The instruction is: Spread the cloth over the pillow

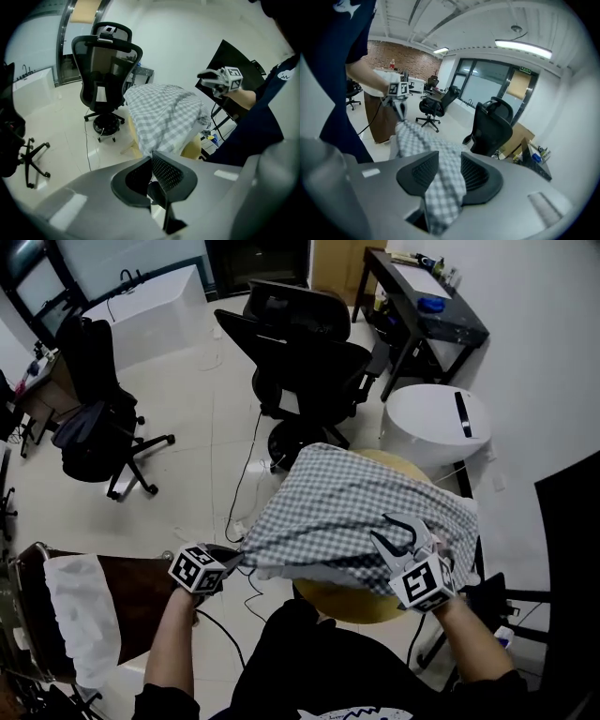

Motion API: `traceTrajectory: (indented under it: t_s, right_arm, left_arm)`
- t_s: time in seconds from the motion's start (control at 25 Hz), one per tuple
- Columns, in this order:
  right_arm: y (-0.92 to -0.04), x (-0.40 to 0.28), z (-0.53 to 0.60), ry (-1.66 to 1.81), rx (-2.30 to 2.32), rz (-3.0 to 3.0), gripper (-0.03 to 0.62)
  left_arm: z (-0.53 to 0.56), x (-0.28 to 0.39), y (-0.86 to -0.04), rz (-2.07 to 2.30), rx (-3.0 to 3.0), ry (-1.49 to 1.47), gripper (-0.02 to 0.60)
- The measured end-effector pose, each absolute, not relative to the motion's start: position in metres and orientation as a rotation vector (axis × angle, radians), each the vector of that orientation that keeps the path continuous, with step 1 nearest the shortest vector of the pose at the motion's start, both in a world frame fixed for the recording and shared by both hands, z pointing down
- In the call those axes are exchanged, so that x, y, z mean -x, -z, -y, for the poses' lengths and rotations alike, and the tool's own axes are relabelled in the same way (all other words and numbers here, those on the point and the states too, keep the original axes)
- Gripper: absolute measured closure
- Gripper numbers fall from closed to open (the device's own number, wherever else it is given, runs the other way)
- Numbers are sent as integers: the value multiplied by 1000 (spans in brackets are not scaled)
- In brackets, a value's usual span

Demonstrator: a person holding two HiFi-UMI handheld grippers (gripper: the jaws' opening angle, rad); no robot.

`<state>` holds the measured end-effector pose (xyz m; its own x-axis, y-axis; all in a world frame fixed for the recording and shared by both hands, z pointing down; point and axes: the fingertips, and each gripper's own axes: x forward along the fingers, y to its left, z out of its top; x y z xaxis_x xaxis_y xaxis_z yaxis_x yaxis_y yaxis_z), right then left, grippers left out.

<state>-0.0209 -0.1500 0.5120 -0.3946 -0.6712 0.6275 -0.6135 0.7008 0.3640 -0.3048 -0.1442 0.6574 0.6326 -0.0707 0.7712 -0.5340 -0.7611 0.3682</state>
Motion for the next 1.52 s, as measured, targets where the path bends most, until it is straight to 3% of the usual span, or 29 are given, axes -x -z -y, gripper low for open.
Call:
traceTrajectory:
  t_s: [0.32, 0.72, 0.84, 1.52]
  right_arm:
    - [-594, 19, 9, -60, -943, 2043, 444]
    - [-668, -13, -4, 155, -897, 1723, 448]
    - [-663, -20, -6, 154, -930, 1707, 565]
    - [-564, -103, -71, 138, -1225, 1626, 574]
  left_arm:
    - [149, 304, -656, 555, -2272, -1081, 578]
    - [160, 295, -654, 601, -2301, -1117, 579]
    - [162, 297, -651, 610, -2304, -1116, 579]
    - [147, 319, -628, 603, -2354, -1091, 580]
